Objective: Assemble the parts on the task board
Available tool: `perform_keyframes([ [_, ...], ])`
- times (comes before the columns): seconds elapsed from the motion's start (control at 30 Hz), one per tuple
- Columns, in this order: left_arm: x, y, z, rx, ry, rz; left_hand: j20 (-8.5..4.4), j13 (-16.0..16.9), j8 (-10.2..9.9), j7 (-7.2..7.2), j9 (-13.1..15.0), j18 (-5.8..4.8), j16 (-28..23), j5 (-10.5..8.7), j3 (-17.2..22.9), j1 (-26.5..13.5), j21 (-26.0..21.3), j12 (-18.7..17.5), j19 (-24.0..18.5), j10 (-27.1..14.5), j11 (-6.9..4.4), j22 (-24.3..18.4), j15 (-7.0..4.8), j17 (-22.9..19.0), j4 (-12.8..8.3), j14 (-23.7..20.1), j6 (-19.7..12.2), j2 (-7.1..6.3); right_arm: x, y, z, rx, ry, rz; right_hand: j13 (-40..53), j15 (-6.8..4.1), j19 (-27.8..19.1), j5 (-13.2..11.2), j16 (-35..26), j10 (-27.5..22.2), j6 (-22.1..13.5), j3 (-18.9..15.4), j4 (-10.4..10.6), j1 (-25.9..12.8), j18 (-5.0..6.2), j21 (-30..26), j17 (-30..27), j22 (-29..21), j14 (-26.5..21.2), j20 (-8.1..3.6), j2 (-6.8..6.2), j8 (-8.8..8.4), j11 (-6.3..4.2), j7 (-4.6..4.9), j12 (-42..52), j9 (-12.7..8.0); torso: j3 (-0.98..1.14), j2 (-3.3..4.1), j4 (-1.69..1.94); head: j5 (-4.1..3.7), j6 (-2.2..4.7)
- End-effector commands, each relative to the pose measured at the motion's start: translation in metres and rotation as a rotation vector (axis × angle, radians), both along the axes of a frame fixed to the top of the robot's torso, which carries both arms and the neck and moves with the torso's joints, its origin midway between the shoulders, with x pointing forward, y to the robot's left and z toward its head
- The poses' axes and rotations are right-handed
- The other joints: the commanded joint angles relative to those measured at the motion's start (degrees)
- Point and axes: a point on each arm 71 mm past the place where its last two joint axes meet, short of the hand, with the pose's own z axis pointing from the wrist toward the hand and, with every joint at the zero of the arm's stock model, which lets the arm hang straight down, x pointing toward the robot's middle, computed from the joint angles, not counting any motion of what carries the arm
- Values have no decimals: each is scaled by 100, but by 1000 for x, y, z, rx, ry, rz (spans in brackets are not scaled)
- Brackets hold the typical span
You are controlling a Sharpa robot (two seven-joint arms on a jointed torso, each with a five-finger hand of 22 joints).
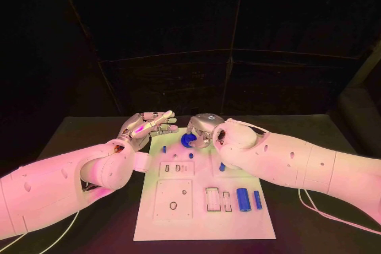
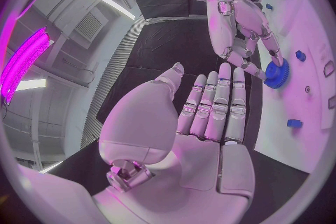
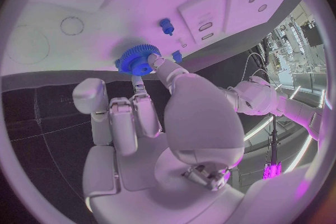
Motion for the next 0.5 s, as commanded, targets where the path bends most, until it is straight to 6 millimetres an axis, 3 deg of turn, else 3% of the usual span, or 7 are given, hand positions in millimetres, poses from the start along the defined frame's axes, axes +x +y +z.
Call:
perform_keyframes([
  [0.03,0,-1,2,-8,-8,-12,-1,1,-28,3,1,84,-6,-33,-8,14,-31,-28,50,21,0,-8,27,9,-33,29,31,61,1,2,-2,-30,10,8,290,49,-20,-74,35,-37,35,-30,25,-62,-56,2,1509,-25,596,55,1,-56,43,-45,-60,24,-1,-4,-1,-4,-2],
  [0.2,0,-2,2,-8,-8,-13,-1,1,-28,3,1,84,-6,-33,-8,14,-31,-28,50,21,0,-8,27,9,-33,29,31,61,5,2,-3,-21,11,-11,193,118,-43,-346,35,-110,-261,-163,123,-175,-50,-9,1509,-59,596,114,-63,-219,124,46,-135,11,0,-1,1,2,-3],
  [0.5,0,-2,2,-8,-7,-13,-1,1,-28,3,1,84,-6,-33,-8,14,-31,-28,50,21,0,-8,27,9,-33,29,31,61,9,4,-5,-9,14,-30,40,204,-81,-419,35,-240,-613,-470,296,-252,-41,-25,1509,-113,596,196,-135,-333,212,133,-251,14,0,1,-4,9,-4],
])
